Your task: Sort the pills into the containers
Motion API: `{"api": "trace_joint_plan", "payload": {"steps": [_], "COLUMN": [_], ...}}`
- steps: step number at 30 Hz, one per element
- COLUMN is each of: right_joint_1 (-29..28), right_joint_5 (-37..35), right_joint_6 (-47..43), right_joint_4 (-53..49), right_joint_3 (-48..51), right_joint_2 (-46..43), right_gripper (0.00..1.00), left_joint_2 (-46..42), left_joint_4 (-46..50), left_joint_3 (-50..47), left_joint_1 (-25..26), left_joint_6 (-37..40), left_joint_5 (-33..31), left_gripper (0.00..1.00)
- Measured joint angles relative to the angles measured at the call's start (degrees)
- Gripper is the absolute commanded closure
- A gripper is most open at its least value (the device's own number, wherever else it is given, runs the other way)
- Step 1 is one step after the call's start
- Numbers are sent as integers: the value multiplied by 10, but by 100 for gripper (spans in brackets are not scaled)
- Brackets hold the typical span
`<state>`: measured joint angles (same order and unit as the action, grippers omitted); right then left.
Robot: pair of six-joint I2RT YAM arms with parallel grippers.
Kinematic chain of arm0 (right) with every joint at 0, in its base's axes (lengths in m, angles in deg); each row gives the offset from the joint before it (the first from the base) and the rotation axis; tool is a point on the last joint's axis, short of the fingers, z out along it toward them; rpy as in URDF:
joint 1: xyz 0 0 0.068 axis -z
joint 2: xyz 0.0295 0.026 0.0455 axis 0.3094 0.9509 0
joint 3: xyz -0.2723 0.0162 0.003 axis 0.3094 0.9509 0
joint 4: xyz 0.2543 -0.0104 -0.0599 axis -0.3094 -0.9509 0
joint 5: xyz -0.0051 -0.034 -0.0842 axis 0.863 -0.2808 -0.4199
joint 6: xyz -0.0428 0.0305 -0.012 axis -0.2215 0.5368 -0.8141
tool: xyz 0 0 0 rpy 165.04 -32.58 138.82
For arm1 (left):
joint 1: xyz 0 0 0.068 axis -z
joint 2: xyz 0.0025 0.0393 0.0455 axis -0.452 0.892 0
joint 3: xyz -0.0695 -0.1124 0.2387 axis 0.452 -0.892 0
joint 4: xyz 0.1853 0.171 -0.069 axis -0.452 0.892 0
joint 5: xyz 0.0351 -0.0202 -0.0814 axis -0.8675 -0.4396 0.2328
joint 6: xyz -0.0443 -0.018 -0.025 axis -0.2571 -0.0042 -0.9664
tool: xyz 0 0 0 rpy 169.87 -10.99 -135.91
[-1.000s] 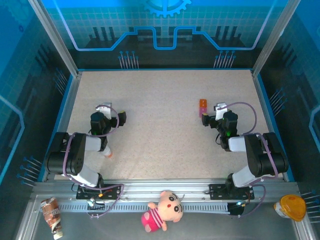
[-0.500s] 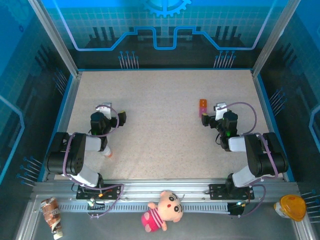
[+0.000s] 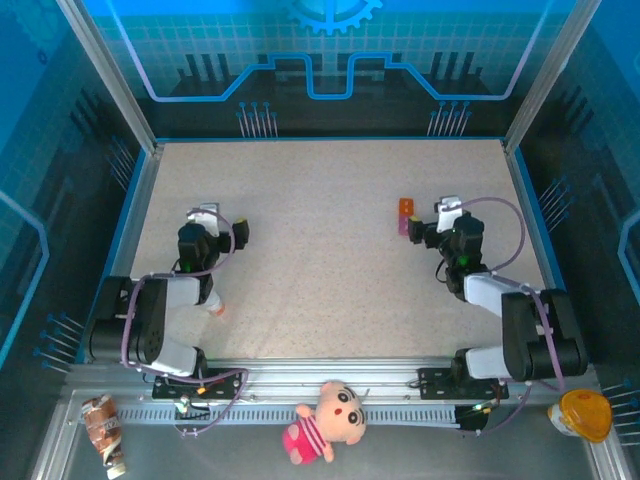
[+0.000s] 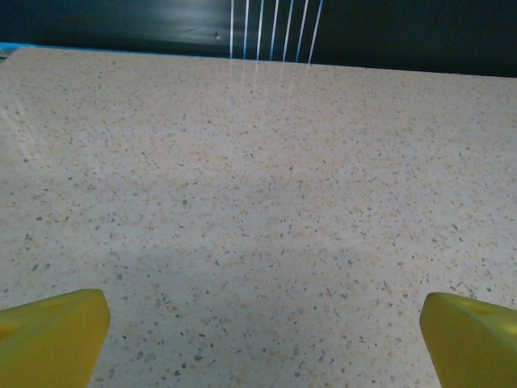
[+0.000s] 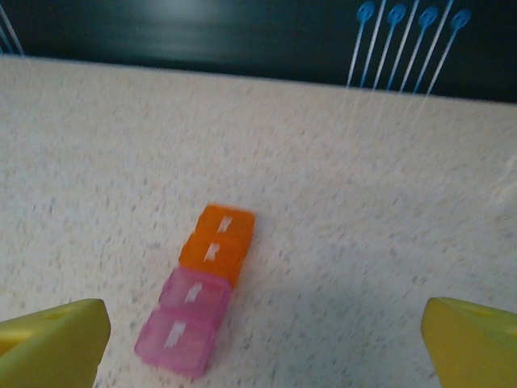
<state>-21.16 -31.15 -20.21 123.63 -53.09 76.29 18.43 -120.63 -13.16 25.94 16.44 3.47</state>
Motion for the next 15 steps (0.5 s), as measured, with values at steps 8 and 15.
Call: {"api": "trace_joint_plan", "payload": {"steps": [8, 15], "right_joint_1": [56, 87], "right_joint_5": [-14, 94], "right_joint_6": [178, 266], "right_joint_4": [-163, -283], "right_joint_3": [-89, -143], "right_joint_2": [-70, -72], "right_gripper": [0, 0], "left_joint_2": [-91, -183], "left_joint_4": [107, 278], "left_joint_3": [30, 143], "left_joint_1": [0, 0], "left_joint_6": [-22, -100], "left_joint_5": [-25, -37], "left_gripper": [1, 1]}}
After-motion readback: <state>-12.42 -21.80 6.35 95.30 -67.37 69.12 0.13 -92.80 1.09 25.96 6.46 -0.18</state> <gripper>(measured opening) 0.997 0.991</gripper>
